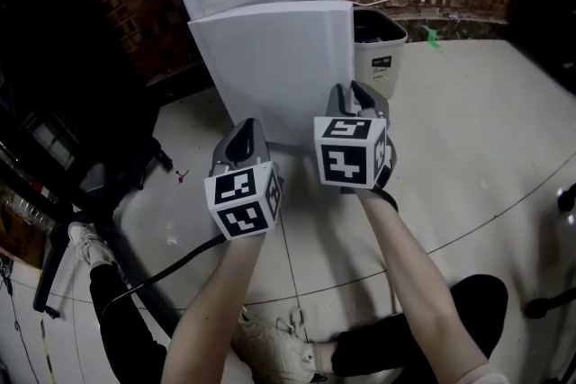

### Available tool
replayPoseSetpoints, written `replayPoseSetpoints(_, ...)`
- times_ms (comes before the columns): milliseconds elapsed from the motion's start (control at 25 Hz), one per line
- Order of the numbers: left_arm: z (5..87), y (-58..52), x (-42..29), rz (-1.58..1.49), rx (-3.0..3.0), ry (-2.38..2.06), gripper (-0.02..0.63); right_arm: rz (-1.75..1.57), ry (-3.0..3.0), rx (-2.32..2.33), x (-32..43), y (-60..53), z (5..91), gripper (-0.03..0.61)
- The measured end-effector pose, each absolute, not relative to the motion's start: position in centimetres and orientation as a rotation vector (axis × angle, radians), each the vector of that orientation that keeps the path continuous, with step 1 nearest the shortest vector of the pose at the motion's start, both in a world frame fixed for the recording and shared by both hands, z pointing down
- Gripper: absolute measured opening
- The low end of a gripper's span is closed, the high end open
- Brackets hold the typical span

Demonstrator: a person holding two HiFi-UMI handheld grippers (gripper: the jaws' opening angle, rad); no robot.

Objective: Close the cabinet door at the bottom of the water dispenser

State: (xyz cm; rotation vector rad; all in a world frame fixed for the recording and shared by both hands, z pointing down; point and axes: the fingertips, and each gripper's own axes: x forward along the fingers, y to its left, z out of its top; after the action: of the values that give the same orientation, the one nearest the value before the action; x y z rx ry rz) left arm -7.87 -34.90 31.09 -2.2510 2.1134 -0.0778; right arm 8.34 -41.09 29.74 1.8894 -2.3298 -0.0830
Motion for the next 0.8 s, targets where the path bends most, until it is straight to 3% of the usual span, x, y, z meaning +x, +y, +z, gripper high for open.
replayPoseSetpoints(360,31.9,-38.9,-7.6,-0.001,-2.320,2.150,0.017,-0.151,-2.297,1.912,9.1,-44.5,29.7,0.086)
replayPoseSetpoints(600,33.6,-40.7,-5.9,-0.256,-2.291,1.970,0.017,-0.115,-2.313,1.893,9.6,-47.2,29.7,0.076)
replayPoseSetpoints(720,34.4,-41.7,-6.5,-0.233,-2.299,2.034,0.017,-0.147,-2.264,1.927,10.3,-48.7,29.6,0.000)
replayPoseSetpoints(800,34.8,-42.3,-6.7,-0.274,-2.283,2.025,0.017,-0.141,-2.261,1.920,10.5,-49.6,29.7,0.000)
